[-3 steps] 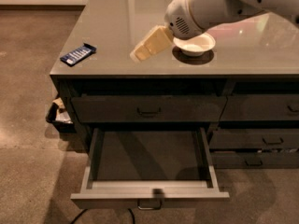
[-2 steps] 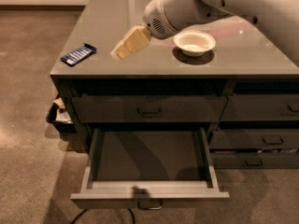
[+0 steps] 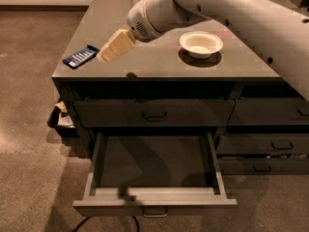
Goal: Place rxbar blueberry into middle drawer
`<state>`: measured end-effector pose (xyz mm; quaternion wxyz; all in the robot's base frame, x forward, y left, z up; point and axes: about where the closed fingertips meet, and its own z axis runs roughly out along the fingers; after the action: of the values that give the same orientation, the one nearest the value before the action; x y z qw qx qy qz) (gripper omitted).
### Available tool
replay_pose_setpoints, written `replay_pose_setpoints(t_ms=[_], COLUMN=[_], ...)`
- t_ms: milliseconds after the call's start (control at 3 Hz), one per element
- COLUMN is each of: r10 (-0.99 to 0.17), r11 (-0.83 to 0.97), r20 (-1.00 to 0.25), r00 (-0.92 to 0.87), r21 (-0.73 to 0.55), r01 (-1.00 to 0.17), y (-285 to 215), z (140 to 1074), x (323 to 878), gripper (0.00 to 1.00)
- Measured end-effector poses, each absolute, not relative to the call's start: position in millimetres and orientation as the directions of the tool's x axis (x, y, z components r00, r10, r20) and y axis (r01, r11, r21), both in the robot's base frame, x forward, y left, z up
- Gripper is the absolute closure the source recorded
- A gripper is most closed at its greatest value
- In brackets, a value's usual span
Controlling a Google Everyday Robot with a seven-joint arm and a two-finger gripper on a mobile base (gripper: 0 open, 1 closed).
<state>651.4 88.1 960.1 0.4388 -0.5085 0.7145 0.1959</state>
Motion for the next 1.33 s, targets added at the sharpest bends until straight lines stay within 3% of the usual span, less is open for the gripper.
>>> replay_pose_setpoints(t_ms=[667,1333], r10=[-0.51,-0.472], r11=[0.483,0.536], r20=[-0.85,-0.865], r00=[-0.128,-0.171], r21=[-0.16,-0.128], r01=[-0.861,-0.834], y=[89,110], z=[946,917], x=[675,742], gripper=[0.0,0.0])
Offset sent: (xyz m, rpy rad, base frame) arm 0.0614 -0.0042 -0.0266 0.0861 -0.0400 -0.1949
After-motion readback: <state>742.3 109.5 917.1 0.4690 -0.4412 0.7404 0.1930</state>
